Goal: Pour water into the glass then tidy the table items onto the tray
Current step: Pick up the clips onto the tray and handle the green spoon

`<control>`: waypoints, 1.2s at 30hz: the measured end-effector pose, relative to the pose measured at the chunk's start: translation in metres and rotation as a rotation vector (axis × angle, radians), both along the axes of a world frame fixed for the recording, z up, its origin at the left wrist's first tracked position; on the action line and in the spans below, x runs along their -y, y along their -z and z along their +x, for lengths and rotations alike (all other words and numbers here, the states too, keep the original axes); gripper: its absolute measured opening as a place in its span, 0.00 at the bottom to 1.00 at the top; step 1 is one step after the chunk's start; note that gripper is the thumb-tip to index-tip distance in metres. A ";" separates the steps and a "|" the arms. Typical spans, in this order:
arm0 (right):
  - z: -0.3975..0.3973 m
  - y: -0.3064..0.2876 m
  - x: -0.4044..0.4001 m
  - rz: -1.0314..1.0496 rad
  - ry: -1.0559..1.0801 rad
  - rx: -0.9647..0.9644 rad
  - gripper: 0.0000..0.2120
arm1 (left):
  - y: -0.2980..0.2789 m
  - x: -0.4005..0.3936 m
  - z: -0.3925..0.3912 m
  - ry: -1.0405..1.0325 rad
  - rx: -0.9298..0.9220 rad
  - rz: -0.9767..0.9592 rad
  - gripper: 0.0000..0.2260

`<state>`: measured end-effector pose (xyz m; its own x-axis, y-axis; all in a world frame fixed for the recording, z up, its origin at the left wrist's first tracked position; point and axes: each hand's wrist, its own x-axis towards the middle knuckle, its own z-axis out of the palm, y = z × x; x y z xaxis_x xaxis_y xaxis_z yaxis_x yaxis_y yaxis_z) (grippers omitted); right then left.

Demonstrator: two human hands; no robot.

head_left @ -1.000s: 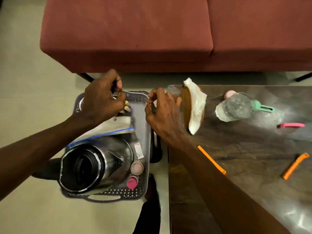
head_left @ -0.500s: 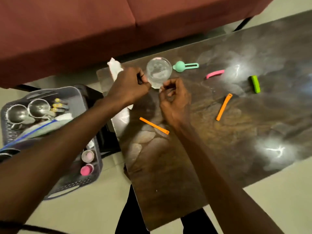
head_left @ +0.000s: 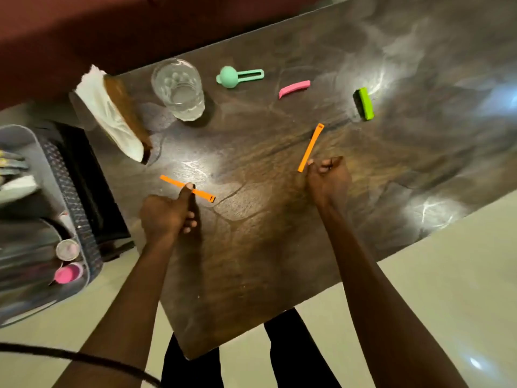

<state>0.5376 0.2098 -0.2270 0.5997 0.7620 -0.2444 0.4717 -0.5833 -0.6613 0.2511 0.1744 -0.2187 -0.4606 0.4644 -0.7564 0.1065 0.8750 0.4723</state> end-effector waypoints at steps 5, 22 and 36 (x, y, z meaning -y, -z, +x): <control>0.010 0.016 -0.028 0.005 -0.131 0.012 0.15 | 0.010 -0.011 0.004 0.010 0.034 0.007 0.17; -0.090 -0.039 -0.029 0.068 -0.385 -0.302 0.05 | -0.062 -0.031 -0.010 -0.031 0.138 0.456 0.06; -0.360 -0.103 -0.045 0.001 -0.964 -0.235 0.08 | -0.184 -0.066 -0.262 0.160 -0.167 0.307 0.05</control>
